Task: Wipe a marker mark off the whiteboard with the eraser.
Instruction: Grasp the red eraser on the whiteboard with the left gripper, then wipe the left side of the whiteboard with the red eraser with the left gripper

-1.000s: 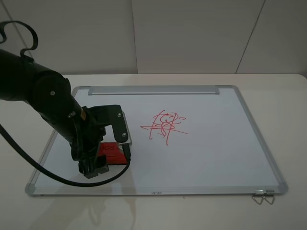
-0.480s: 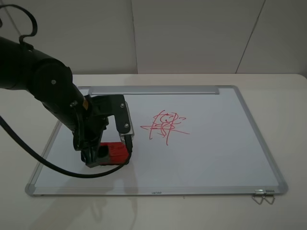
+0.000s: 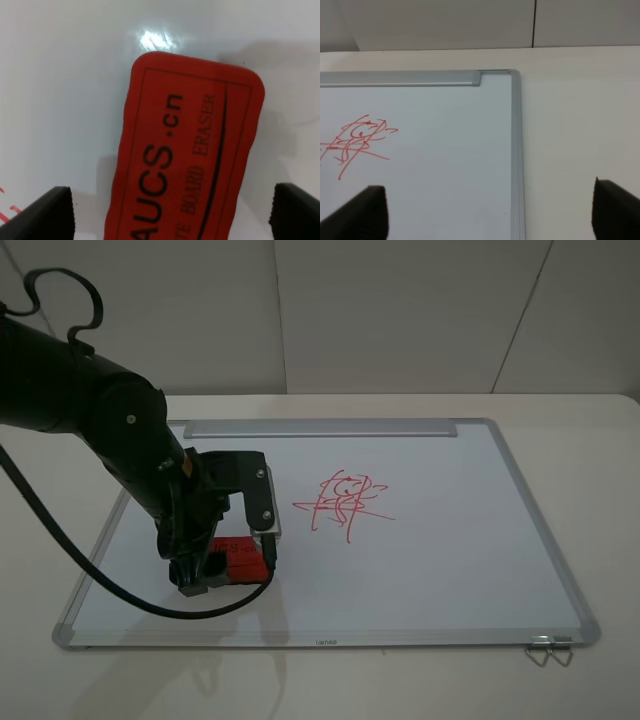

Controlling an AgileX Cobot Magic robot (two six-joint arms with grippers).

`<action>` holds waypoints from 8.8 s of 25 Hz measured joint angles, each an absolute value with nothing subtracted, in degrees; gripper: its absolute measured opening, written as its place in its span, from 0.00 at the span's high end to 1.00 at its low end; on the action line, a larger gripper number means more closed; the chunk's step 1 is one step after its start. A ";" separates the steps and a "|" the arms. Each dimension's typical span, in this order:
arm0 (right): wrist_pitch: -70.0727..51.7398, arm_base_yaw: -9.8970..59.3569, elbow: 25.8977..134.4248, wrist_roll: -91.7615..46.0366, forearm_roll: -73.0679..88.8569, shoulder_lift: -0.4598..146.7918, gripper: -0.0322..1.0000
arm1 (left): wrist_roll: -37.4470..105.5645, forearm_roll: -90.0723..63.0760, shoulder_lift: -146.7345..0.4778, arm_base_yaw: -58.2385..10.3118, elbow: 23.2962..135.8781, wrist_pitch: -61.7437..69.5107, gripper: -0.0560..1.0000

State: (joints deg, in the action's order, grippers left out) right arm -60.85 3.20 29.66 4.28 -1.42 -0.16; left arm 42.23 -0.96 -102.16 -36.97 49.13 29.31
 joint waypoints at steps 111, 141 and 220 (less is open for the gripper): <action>-60.85 3.20 29.66 4.28 -1.42 -0.16 0.27 | -15.22 4.31 -98.02 -36.84 49.72 42.39 0.40; -60.85 3.20 29.66 4.28 -1.42 -0.16 0.27 | -24.37 6.00 -95.60 -17.98 49.72 42.90 0.40; -60.85 3.20 29.66 4.28 -1.42 -0.16 0.27 | -20.53 3.00 -123.37 -17.11 72.50 36.34 0.40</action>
State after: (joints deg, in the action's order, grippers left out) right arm -60.85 3.20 29.66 4.28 -1.42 -0.16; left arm -20.53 3.00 -123.37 -17.11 72.50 36.34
